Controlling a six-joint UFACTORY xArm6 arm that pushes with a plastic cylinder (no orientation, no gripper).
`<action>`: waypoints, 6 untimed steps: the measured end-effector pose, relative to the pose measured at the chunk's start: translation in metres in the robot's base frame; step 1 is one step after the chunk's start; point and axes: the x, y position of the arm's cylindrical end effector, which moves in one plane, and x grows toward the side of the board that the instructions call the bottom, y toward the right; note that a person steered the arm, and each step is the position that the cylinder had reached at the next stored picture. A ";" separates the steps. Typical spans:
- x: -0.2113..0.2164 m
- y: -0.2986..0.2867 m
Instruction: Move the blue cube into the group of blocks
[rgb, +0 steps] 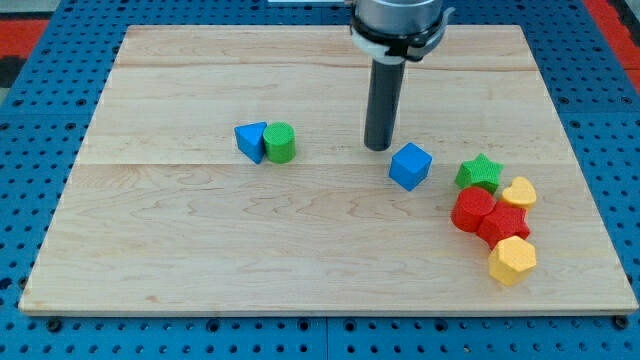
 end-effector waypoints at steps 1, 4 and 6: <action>0.026 0.032; 0.039 -0.121; 0.000 -0.197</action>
